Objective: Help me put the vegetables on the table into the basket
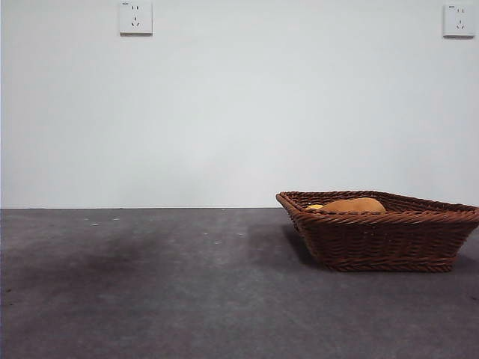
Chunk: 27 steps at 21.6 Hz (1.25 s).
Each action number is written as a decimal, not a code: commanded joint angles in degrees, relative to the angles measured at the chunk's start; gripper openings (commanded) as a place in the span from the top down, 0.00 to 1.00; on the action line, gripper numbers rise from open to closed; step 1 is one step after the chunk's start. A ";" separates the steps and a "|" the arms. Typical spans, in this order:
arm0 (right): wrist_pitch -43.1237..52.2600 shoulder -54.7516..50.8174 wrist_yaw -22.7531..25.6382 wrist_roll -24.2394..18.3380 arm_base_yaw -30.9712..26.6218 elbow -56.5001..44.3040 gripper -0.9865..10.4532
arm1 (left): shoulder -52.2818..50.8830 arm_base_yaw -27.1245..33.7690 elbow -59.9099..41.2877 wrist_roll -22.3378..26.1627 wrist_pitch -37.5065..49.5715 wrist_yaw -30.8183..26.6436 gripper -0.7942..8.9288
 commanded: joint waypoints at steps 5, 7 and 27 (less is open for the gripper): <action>-1.18 5.05 0.22 0.61 0.07 -0.28 0.91 | 6.32 -0.13 -0.24 -0.50 0.15 -0.17 0.92; -1.18 8.11 0.22 0.61 0.07 -0.28 0.91 | 8.31 0.83 -0.24 1.14 0.15 -1.07 0.92; 20.76 33.51 0.42 0.59 -0.02 -0.28 0.91 | -51.43 30.82 -71.84 -1.25 71.10 -3.19 0.92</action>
